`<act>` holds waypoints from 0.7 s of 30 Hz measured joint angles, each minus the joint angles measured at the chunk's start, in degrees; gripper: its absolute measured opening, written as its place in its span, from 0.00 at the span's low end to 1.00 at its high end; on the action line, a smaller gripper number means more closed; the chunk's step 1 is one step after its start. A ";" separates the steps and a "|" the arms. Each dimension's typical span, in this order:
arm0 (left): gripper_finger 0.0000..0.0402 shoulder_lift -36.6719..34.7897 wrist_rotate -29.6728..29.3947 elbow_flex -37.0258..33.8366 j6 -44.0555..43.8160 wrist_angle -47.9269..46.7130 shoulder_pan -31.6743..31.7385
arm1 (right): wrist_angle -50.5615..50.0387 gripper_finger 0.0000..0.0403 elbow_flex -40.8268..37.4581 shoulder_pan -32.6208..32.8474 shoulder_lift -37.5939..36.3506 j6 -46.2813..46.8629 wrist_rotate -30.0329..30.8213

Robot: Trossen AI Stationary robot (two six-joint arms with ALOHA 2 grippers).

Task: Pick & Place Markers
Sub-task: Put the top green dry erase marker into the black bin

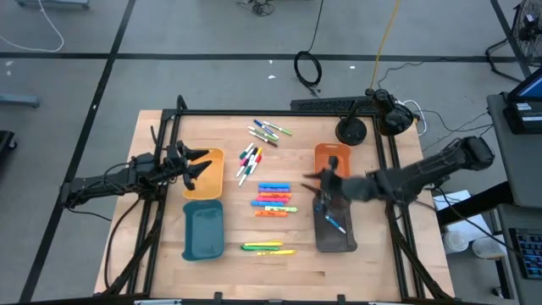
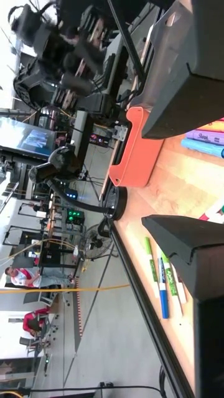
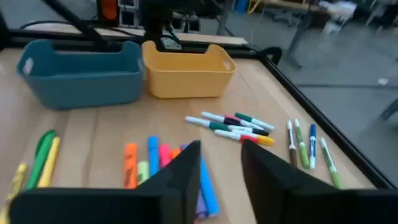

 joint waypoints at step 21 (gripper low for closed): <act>0.53 0.00 -0.02 0.00 0.00 0.00 0.02 | -20.88 0.51 39.18 -38.42 36.89 -5.53 -26.02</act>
